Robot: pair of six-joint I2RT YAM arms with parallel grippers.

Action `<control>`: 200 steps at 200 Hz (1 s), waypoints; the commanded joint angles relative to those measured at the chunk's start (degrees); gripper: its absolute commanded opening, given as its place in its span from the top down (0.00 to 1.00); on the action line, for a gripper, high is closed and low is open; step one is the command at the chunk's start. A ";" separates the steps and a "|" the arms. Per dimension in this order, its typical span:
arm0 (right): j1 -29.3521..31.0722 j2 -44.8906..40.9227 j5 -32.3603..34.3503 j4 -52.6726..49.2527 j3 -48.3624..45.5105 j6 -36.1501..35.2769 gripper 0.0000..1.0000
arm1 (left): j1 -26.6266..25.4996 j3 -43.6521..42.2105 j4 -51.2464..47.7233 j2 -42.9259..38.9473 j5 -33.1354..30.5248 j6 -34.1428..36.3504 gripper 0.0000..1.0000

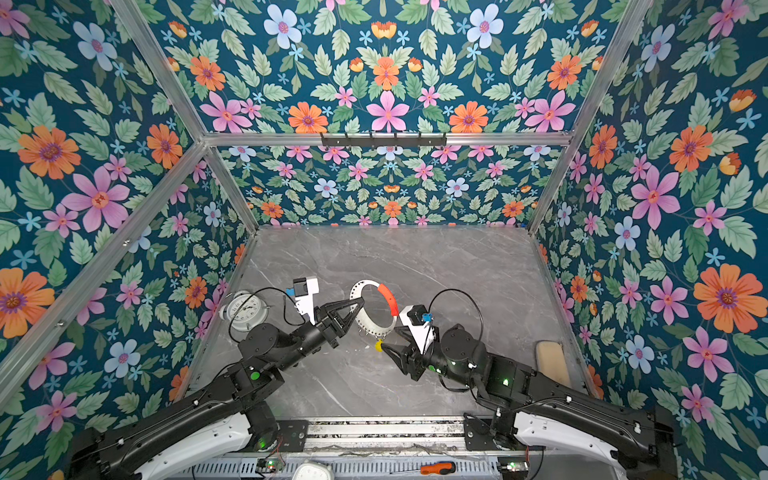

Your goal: Remove the keys from the keyring

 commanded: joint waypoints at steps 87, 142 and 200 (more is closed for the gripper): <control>0.12 1.76 1.29 0.48 0.90 -2.11 0.68 | 0.02 -0.59 1.46 -1.03 -1.20 -0.35 1.00; 0.16 0.94 1.57 0.92 0.41 -1.58 0.47 | -0.03 -0.95 1.24 -1.82 -2.06 -0.54 1.00; 0.16 1.85 1.95 1.92 1.16 -1.41 0.46 | 0.00 -1.39 1.37 -2.10 -2.90 -0.97 1.00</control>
